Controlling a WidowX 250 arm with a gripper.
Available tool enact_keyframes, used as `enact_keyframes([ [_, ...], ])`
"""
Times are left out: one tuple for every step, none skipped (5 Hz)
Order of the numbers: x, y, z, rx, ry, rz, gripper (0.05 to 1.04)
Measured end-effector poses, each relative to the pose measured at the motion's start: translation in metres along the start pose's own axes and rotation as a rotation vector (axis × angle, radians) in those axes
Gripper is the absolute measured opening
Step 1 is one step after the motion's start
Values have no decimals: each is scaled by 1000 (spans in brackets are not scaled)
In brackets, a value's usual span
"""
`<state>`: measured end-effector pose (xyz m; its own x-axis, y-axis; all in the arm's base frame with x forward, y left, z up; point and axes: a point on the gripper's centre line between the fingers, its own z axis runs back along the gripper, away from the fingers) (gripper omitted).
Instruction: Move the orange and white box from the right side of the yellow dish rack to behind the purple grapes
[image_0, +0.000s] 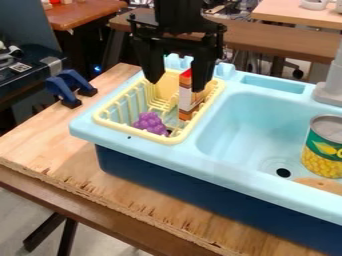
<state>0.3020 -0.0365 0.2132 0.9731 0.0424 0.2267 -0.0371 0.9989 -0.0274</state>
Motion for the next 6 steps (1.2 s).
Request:
enact_keyframes([
  [-1, 1, -8, 4, 27, 0, 1007],
  [19, 23, -6, -5, 22, 37, 1007],
  [37, 38, -1, -12, -25, 91, 1007],
  [59, 35, -13, -8, 18, 62, 1007],
  [84, 26, -30, -69, 36, -20, 1007],
  [100, 15, -35, -89, 38, -78, 1007],
])
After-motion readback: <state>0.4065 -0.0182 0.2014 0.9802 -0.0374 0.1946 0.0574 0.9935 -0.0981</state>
